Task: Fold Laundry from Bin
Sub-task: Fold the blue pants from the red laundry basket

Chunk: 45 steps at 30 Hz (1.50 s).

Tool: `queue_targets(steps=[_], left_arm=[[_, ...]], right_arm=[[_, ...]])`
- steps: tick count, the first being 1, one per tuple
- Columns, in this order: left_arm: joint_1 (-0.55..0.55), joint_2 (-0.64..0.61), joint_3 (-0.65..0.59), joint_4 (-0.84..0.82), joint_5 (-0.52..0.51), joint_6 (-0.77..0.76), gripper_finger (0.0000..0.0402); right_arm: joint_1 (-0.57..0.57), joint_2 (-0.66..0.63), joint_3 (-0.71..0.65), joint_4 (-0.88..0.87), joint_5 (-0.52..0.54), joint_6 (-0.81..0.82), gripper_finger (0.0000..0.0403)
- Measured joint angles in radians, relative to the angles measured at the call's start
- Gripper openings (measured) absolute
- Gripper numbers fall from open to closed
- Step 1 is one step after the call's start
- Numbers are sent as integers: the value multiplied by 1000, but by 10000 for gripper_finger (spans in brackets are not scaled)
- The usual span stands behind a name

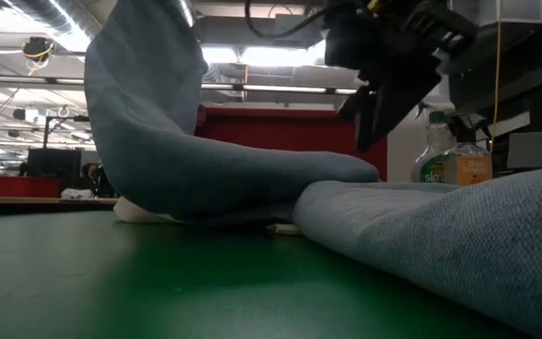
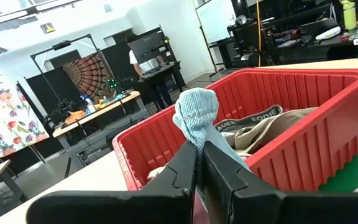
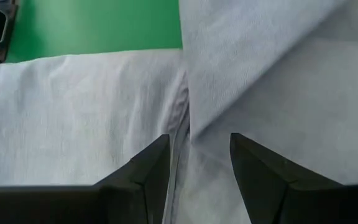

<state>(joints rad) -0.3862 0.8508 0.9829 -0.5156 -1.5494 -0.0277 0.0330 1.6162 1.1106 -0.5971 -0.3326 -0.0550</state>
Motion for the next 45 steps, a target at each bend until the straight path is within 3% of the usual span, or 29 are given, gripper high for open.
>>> queue_targets(steps=[16, 19, 22, 25, 29, 33, 45], left_arm=[[0, 2, 0, -14, 47, -24, 14], [0, 2, 0, -15, 49, -23, 14], [0, 3, 0, 3, 28, 11, 14], [0, 2, 0, 73, -21, 132, 8], [0, 0, 0, 210, -22, 259, 5], [0, 0, 0, 241, -23, 298, 7], [0, 0, 0, 235, -22, 299, 6]], right_arm=[[0, 105, 0, 110, 0, 90, 163], [0, 109, 0, 127, 0, 111, 133], [-1, 109, 3, 160, 26, 115, 72], [-9, 109, 40, 188, 119, 111, 13], [-37, 109, 103, 306, 293, 74, 27], [-96, 109, 149, 461, 367, -36, 10], [-289, 200, 165, 545, 376, -107, 28]])
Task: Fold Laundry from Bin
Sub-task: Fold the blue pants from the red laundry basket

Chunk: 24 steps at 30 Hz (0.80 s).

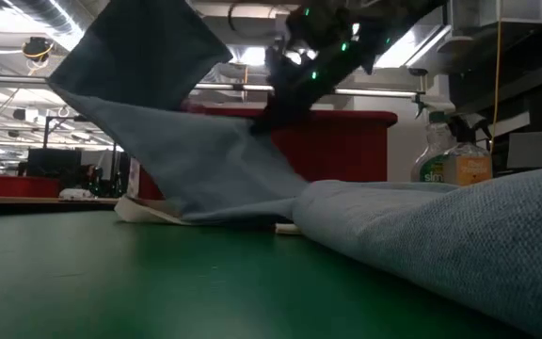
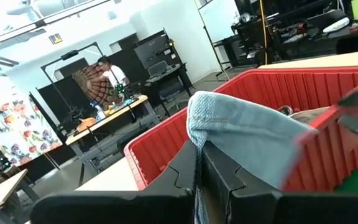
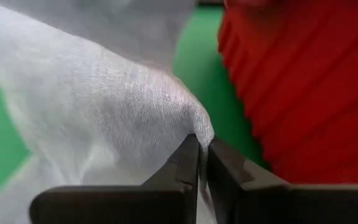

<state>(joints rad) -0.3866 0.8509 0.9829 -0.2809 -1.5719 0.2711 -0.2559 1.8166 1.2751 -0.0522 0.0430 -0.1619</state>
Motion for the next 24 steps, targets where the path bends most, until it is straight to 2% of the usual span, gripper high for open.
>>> queue_targets(steps=[6, 10, 16, 20, 24], left_arm=[[0, 0, 0, -3, 1, -6, 6], [0, 0, 0, -4, 2, -7, 6], [0, 0, 0, -4, 2, -7, 6], [0, 0, 0, -4, 2, -8, 7], [0, 0, 0, -4, 2, -8, 7]], right_arm=[[-37, 78, 0, 2, -8, 0, 33], [-42, 99, -1, 5, -9, 0, 50], [-46, 99, -1, 8, -23, -3, 120], [-46, 99, -1, 21, 52, -4, 173], [-46, 75, 49, -40, 65, -1, 202]])
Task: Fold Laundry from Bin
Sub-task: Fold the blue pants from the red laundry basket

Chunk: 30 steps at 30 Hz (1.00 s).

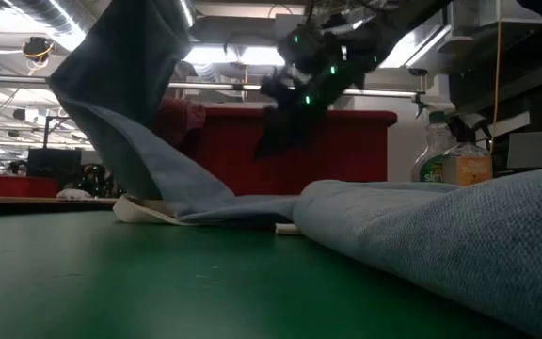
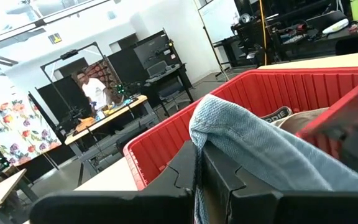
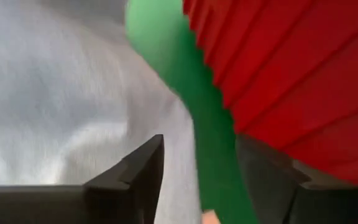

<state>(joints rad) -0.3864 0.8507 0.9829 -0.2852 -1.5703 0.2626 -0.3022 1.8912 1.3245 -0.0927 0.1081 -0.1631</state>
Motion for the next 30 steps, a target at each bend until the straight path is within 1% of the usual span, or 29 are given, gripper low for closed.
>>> queue_targets(steps=[3, 7, 9, 12, 15, 18, 20, 25, 27, 29, 30], left_arm=[[0, 0, 0, 0, 0, 0, 7], [0, 0, 0, 0, 0, -1, 7], [0, 0, 0, 0, 0, -8, 7], [0, 0, 0, -2, 0, -26, 7], [0, 0, 0, -6, 0, -27, 7], [0, 0, 0, -13, 0, -27, 7], [0, 0, 0, -13, 0, -27, 7], [0, 0, 0, -13, 0, -27, 7], [0, 0, 0, -15, 0, -27, 7], [0, 0, 0, -20, 1, -27, 7], [0, 0, 0, -21, 1, -27, 7]], right_arm=[[2, -20, 100, -106, -9, -3, 209], [10, -22, 275, -271, -134, 36, 209], [24, -22, 340, -286, -211, 57, 209], [56, -22, 403, -294, -310, 57, 209], [97, -22, 431, -260, -356, 48, 209], [142, -22, 431, -222, -340, 20, 209], [169, -21, 431, -199, -292, 11, 209], [227, -20, 430, -145, -63, 6, 209], [242, -20, 430, -110, 5, 6, 209], [247, -11, 431, -60, 18, 6, 209], [246, -8, 432, -46, 0, 7, 209]])
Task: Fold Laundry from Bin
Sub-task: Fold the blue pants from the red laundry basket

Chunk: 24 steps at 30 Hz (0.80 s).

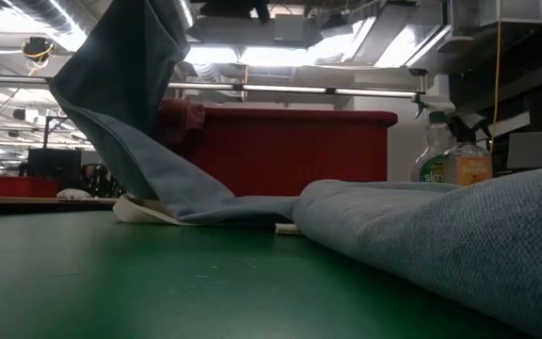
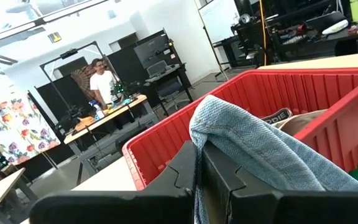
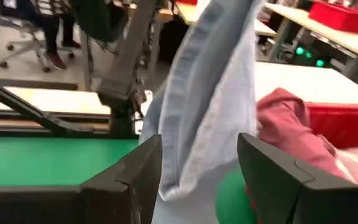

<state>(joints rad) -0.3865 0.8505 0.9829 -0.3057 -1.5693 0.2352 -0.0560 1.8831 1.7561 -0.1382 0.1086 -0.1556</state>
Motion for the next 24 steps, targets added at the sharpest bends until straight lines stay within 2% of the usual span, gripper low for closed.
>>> queue_targets(steps=[4, 9, 14, 20, 22, 24], left_arm=[[0, 0, 0, 0, 0, 0, 7], [0, 0, 0, -1, 0, 2, 7], [0, 0, 0, -1, 0, 2, 7], [0, 0, 0, -1, 0, 2, 7], [0, 0, 0, -1, 0, 2, 7], [0, 0, 0, -1, 0, 2, 7]], right_arm=[[-2, 23, -2, 47, -40, 47, 209], [-4, 46, -1, 62, 66, 76, 209], [-12, 80, -3, 79, 20, 77, 209], [-12, 114, -1, 91, 104, 78, 208], [-12, 118, -2, 82, 108, 76, 197], [-12, 119, -2, 82, 109, 73, 169]])
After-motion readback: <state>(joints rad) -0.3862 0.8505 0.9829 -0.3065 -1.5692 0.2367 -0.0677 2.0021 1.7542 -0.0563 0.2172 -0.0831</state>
